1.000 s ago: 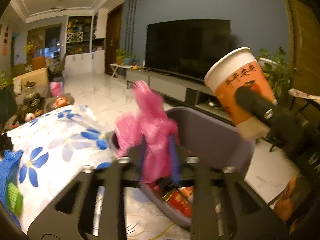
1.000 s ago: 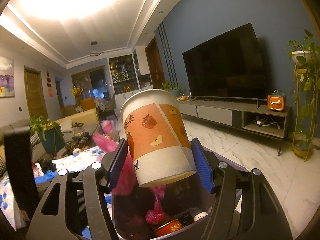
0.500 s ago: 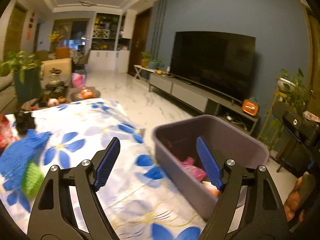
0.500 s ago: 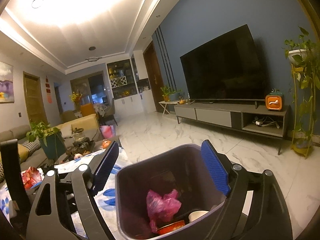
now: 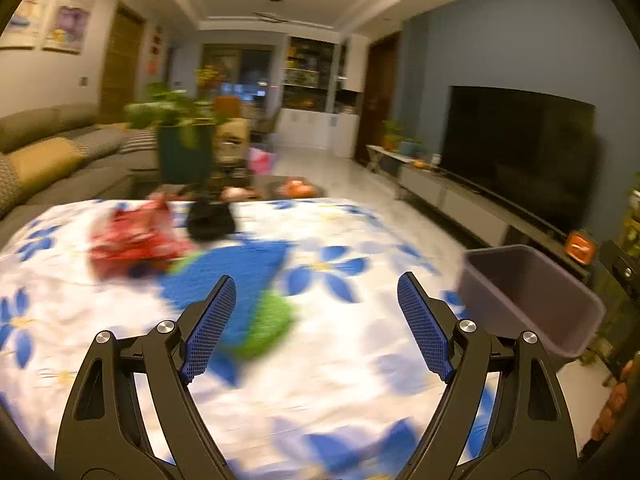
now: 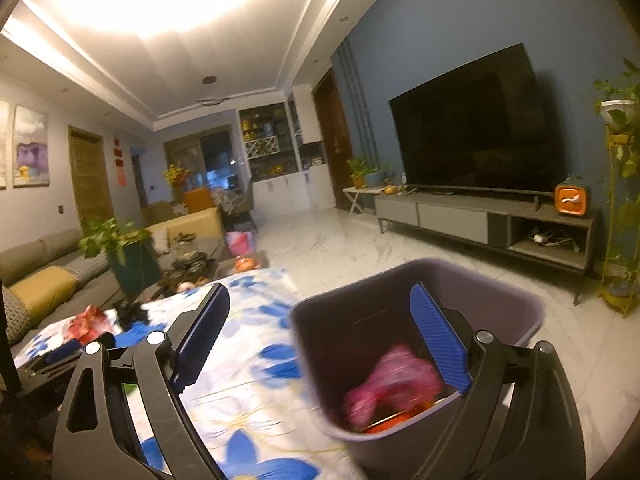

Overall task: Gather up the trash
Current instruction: 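Move both open tools back over the mesh nets on the table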

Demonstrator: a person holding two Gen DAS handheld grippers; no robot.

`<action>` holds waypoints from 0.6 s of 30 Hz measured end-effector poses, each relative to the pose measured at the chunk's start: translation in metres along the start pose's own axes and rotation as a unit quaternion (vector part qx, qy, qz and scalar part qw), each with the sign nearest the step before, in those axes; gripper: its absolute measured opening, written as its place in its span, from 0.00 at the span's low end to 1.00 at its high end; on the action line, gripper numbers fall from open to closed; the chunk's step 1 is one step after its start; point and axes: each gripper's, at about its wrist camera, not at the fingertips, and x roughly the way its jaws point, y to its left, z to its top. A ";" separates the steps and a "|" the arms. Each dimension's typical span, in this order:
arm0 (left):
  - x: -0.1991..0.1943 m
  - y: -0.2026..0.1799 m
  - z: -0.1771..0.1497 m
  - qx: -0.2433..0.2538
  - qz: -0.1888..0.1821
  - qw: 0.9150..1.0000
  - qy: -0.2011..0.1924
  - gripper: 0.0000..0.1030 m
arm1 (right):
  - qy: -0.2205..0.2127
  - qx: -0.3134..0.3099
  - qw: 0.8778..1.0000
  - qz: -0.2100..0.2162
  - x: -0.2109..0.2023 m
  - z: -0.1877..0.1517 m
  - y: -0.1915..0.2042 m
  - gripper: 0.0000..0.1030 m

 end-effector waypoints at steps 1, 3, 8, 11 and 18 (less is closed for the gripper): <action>-0.003 0.007 -0.001 -0.005 0.008 1.000 -0.001 0.79 | 0.002 -0.007 1.000 0.004 0.000 -0.002 0.008 0.86; -0.011 0.031 -0.004 -0.021 0.029 0.999 0.001 0.79 | 0.006 -0.018 1.000 0.016 -0.001 -0.006 0.022 0.86; -0.030 0.081 -0.010 -0.043 0.077 0.996 0.002 0.79 | 0.019 -0.041 0.997 0.055 -0.001 -0.017 0.063 0.86; -0.041 0.105 -0.014 -0.053 0.103 0.993 -0.002 0.79 | 0.028 -0.051 0.995 0.076 0.000 -0.022 0.086 0.86; -0.057 0.144 -0.013 -0.068 0.146 0.987 -0.016 0.79 | 0.050 -0.074 0.989 0.118 0.011 -0.037 0.139 0.86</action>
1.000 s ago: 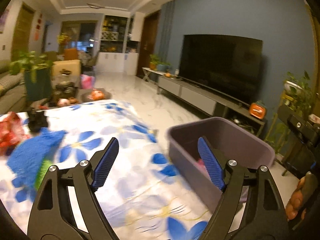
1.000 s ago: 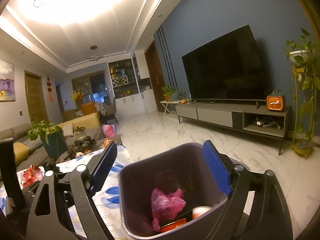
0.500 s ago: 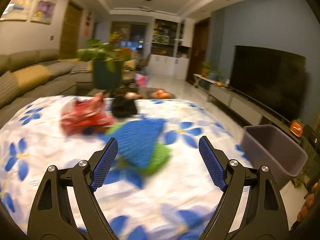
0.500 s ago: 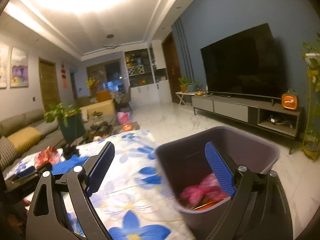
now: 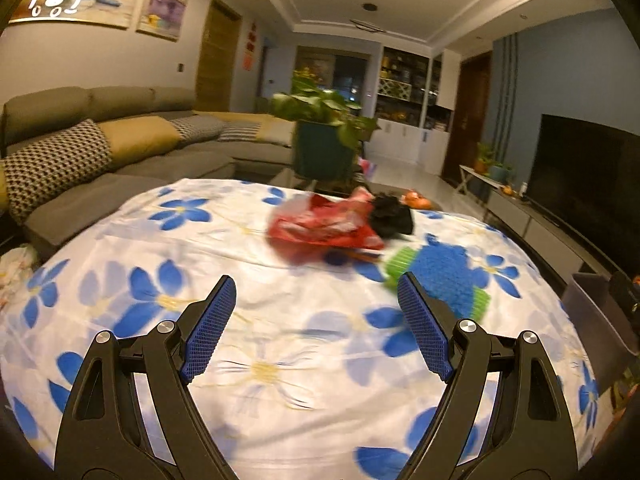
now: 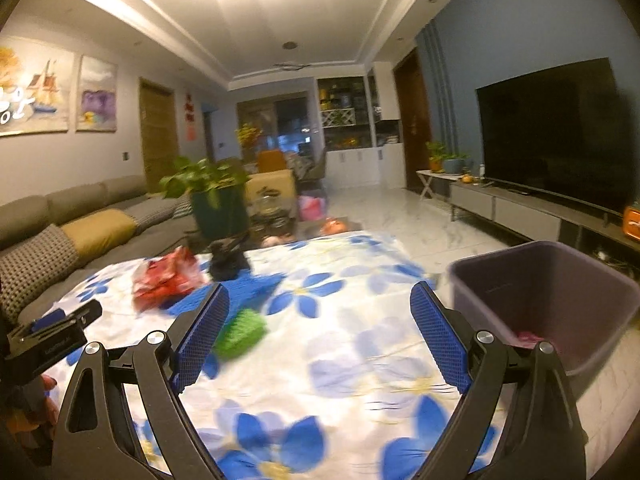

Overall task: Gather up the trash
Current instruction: 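Move both open tools back over the mesh nets on the table, then grasp the blue foam mesh net with the right tool while the left tool reaches the green net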

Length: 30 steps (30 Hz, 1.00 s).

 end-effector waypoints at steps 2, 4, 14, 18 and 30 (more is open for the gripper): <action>0.000 0.009 0.002 -0.002 0.009 1.000 -0.004 0.79 | 0.008 -0.008 1.000 0.009 0.010 -0.002 0.014 0.86; 0.000 0.016 0.003 -0.002 0.019 1.000 -0.008 0.79 | 0.020 -0.013 1.000 0.019 0.022 -0.003 0.026 0.86; 0.016 0.040 0.017 -0.016 0.051 0.998 -0.024 0.79 | 0.081 -0.010 0.995 0.051 0.087 -0.007 0.063 0.86; 0.027 0.042 0.021 -0.012 0.058 0.998 -0.030 0.79 | 0.113 -0.008 0.992 0.052 0.112 -0.008 0.071 0.77; 0.048 0.043 0.015 -0.020 0.052 0.998 -0.016 0.79 | 0.179 -0.021 0.982 0.060 0.150 -0.021 0.082 0.35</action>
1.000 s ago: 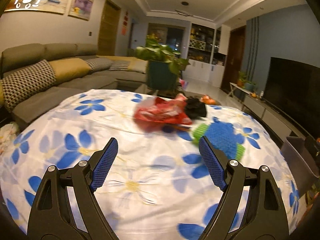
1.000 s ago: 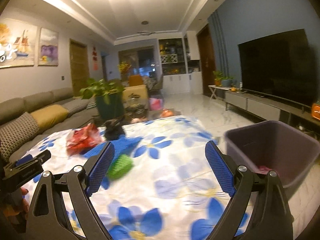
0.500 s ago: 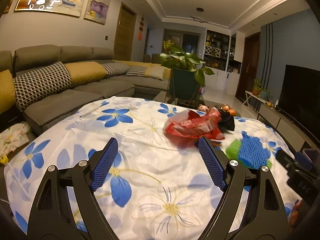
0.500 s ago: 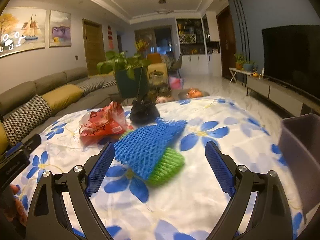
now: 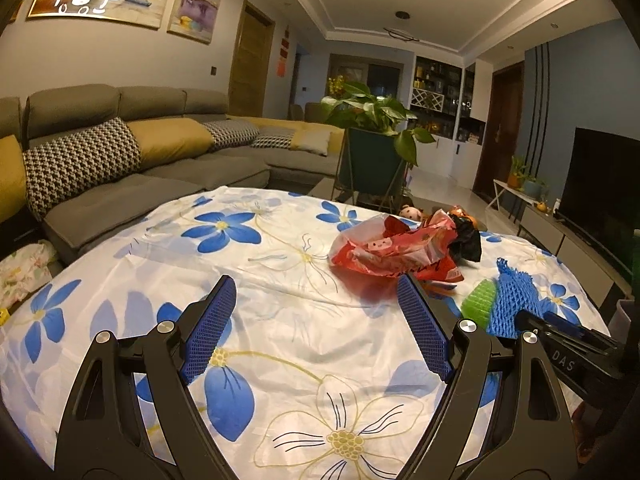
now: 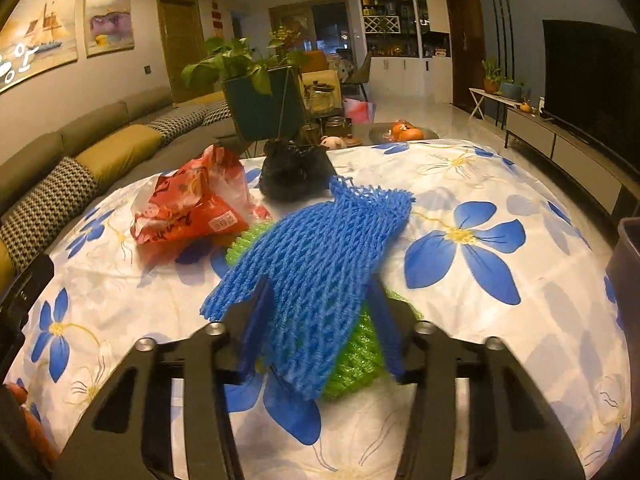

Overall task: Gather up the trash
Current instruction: 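Grasp the blue foam mesh net with the right tool while the left tool reaches the green net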

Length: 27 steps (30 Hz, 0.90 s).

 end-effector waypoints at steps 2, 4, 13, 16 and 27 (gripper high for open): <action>0.000 0.000 -0.001 0.000 0.000 1.000 0.000 0.79 | -0.005 -0.005 1.000 0.006 -0.002 0.000 0.002 0.17; 0.000 0.000 -0.002 0.001 -0.002 1.000 -0.002 0.79 | -0.015 -0.009 1.000 0.013 -0.008 -0.001 0.003 0.13; 0.000 -0.002 -0.003 0.005 -0.007 1.000 -0.003 0.79 | -0.085 -0.005 0.996 0.016 -0.057 -0.003 -0.005 0.11; -0.007 -0.013 0.000 0.017 -0.019 1.000 -0.009 0.79 | -0.107 0.007 0.994 0.004 -0.074 -0.001 -0.017 0.11; 0.006 -0.119 -0.003 0.079 -0.128 0.988 0.026 0.79 | -0.156 0.049 0.985 -0.055 -0.118 -0.005 -0.068 0.11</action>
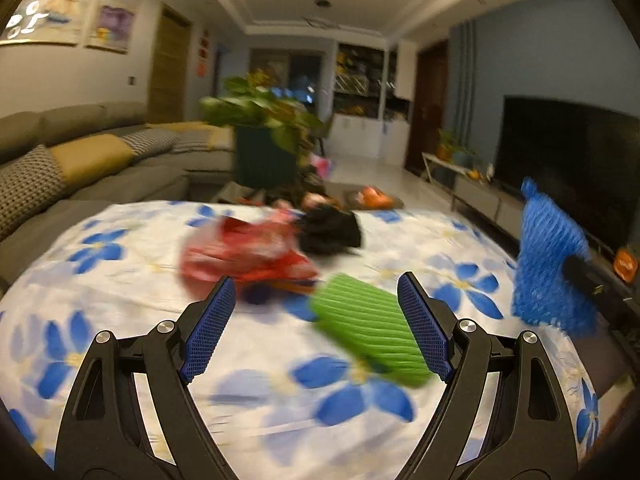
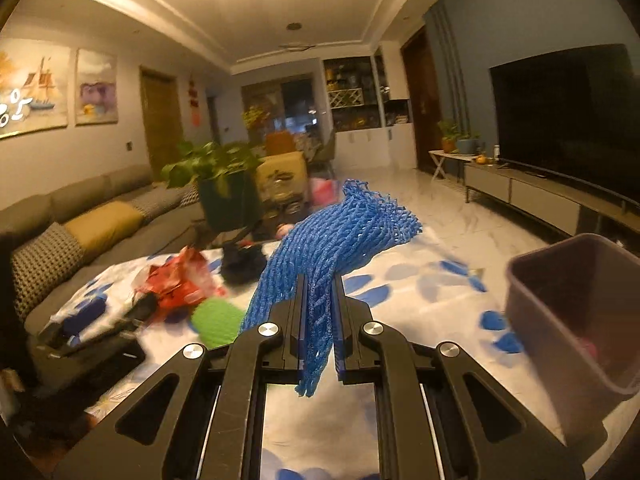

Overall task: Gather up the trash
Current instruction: 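Grasp the blue foam mesh net with the right tool while the left tool reaches the green net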

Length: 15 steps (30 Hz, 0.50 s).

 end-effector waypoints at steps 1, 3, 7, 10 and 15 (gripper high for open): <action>0.007 -0.007 -0.001 0.004 -0.004 1.000 0.009 0.79 | -0.003 0.003 1.000 -0.003 -0.003 0.001 -0.006 0.11; 0.023 -0.021 -0.001 0.010 -0.012 1.000 0.027 0.79 | -0.007 0.006 1.000 -0.007 -0.008 0.002 -0.013 0.11; 0.049 -0.037 -0.005 0.021 -0.019 0.997 0.071 0.79 | -0.015 0.013 1.000 -0.012 -0.014 0.004 -0.028 0.11; 0.062 -0.042 -0.011 0.032 -0.020 0.995 0.094 0.79 | -0.015 0.020 1.000 -0.012 -0.012 0.003 -0.036 0.11; 0.075 -0.046 -0.018 0.038 -0.023 0.991 0.123 0.62 | -0.011 0.026 1.000 -0.011 -0.013 0.001 -0.044 0.11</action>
